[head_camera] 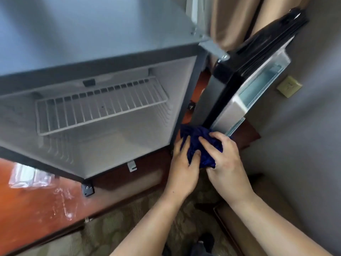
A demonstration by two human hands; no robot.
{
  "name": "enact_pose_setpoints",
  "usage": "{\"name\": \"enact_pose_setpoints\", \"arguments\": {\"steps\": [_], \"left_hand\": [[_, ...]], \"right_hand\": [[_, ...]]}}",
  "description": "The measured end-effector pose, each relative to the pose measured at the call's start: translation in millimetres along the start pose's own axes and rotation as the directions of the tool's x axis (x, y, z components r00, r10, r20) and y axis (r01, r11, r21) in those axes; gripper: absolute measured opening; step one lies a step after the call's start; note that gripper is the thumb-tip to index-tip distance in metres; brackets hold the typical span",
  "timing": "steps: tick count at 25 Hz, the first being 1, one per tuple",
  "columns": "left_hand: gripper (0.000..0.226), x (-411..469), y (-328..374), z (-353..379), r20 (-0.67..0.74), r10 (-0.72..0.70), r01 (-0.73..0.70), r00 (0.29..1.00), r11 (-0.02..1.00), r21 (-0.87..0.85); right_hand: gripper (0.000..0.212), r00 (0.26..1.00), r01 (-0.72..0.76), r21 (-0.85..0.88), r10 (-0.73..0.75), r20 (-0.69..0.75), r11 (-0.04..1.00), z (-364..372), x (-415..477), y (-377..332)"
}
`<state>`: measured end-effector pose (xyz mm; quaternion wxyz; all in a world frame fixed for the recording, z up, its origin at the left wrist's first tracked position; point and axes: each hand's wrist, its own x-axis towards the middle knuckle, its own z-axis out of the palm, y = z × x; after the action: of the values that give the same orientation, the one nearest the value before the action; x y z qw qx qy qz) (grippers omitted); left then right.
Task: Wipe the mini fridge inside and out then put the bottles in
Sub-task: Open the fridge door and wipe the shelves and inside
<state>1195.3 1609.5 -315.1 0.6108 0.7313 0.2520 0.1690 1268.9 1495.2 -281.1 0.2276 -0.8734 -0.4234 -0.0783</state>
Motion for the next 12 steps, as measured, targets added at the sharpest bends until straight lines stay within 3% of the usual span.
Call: {"name": "enact_pose_setpoints", "arguments": {"steps": [4, 12], "left_hand": [[0.049, 4, -51, 15, 0.042, -0.185, 0.188, 0.982, 0.979, -0.075], [0.049, 23, -126, 34, 0.098, -0.350, 0.360, 0.931, 0.928, -0.098]], "right_hand": [[0.071, 0.980, -0.043, -0.021, 0.047, 0.192, 0.999, 40, -16, 17], [0.067, 0.918, -0.145, -0.050, 0.153, 0.366, 0.988, 115, -28, 45]]}}
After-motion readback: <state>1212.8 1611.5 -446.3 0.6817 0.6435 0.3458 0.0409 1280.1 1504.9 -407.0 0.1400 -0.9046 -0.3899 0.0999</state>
